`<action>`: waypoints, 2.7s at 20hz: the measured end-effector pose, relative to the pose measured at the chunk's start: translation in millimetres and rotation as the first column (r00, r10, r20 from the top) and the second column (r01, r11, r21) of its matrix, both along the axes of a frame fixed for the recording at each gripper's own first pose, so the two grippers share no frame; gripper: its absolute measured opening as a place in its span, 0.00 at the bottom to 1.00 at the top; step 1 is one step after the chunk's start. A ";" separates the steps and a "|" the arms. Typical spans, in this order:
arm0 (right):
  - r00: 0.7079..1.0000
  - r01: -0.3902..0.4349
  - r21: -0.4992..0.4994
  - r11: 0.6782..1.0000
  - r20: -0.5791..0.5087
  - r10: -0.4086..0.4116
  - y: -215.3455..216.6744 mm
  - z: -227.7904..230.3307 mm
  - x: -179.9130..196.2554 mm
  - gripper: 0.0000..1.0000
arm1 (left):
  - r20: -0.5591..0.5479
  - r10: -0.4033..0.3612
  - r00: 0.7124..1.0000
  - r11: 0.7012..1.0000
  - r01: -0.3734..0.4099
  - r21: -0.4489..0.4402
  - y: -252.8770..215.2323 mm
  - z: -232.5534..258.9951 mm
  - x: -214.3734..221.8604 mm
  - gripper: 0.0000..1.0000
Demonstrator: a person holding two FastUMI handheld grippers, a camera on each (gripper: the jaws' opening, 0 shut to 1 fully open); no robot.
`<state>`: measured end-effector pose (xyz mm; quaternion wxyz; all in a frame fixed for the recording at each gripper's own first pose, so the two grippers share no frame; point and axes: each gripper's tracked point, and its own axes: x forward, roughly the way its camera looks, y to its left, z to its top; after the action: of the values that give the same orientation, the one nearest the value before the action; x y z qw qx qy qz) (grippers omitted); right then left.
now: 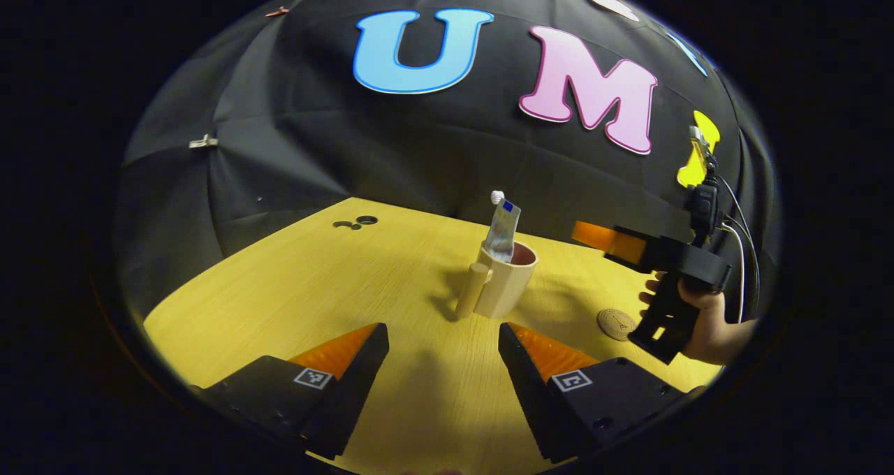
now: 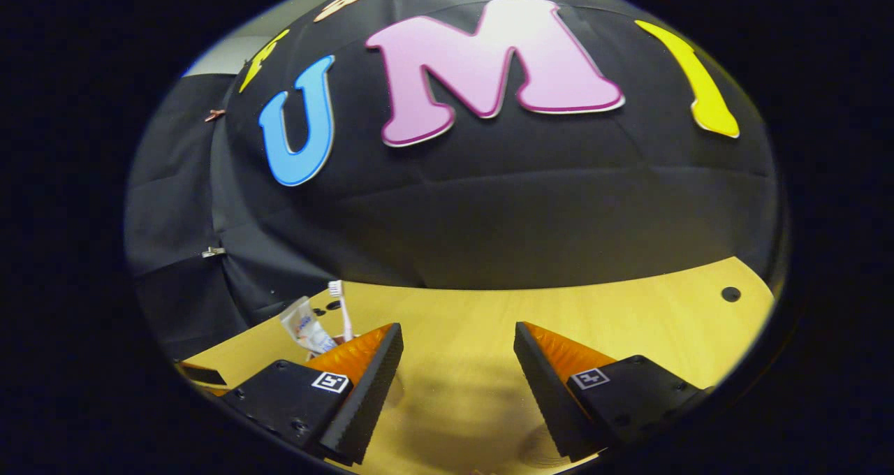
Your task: Put the toothbrush and toothpaste on the desktop into the cup, then pick up the cup and place it on the coaster on the desktop.
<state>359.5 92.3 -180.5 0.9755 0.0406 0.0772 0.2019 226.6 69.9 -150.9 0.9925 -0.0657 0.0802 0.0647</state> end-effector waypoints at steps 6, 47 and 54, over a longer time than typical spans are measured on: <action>0.981 0.194 -0.038 0.980 -0.003 -0.194 -118.8 2.2 -2.7 0.98 | -0.103 -0.161 0.981 0.983 0.169 0.072 -1.7 14.6 34.5 0.98; 0.785 0.553 -0.263 0.791 -0.152 -0.600 -402.0 -42.8 -148.4 0.98 | -0.659 -0.215 0.721 0.937 0.343 0.070 -45.6 -47.8 112.2 0.25; 0.812 0.515 -0.257 0.818 -0.158 -0.562 -378.0 -26.3 -160.0 0.98 | -0.616 -0.229 0.754 0.918 0.377 0.121 -61.4 -20.0 108.5 0.24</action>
<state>199.5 -285.7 -206.8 0.9760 -0.0154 0.1933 -0.0988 335.2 8.4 -170.9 0.9153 0.0908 0.3858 -0.0717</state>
